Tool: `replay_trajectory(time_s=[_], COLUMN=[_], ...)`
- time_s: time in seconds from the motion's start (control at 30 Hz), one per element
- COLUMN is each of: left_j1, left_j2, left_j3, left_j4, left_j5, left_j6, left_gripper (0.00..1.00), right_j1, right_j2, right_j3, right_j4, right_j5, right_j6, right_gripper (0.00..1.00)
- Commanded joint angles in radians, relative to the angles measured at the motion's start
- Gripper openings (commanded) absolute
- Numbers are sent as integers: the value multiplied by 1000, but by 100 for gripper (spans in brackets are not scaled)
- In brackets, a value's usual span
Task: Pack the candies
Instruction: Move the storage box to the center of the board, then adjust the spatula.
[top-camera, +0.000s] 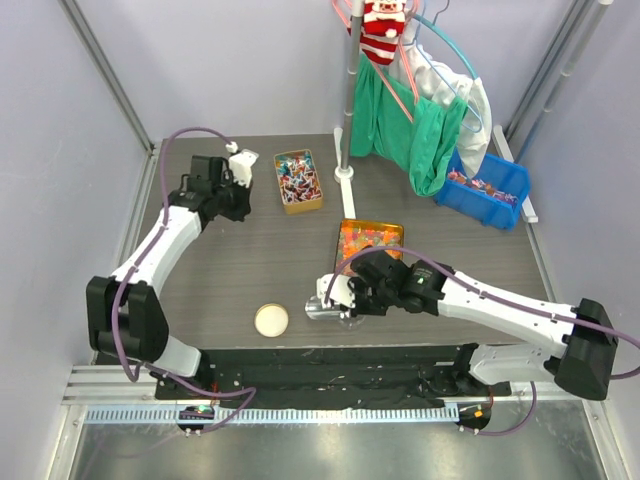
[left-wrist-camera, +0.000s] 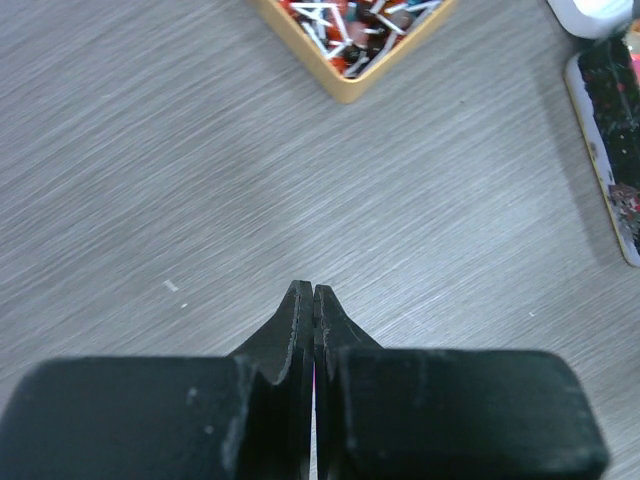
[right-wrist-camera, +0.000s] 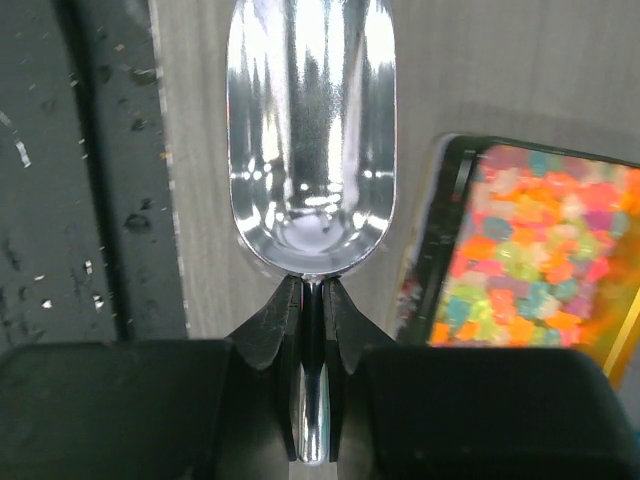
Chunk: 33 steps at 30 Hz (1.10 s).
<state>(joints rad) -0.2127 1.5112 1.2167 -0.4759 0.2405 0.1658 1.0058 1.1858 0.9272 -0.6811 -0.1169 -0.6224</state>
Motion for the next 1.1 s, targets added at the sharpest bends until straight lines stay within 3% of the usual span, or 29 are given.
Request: replay_trajectory(time_s=[0.0, 0.2, 0.57, 1.07], left_j1=[47, 68, 84, 87], left_j2=[-77, -128, -157, -135], left_j3=[-35, -85, -128, -112], left_j4=[17, 31, 60, 76], left_j5=[52, 72, 89, 82], left_j6=[1, -12, -31, -37], left_gripper=[0, 0, 0, 0], right_j1=[40, 43, 50, 51], right_j2=[24, 37, 89, 320], right_j3=[-31, -82, -140, -19], right_j4=[47, 176, 376, 586], right_j5=[-43, -64, 103, 256], right_j6=[26, 76, 101, 108], right_gripper=[1, 1, 1, 1])
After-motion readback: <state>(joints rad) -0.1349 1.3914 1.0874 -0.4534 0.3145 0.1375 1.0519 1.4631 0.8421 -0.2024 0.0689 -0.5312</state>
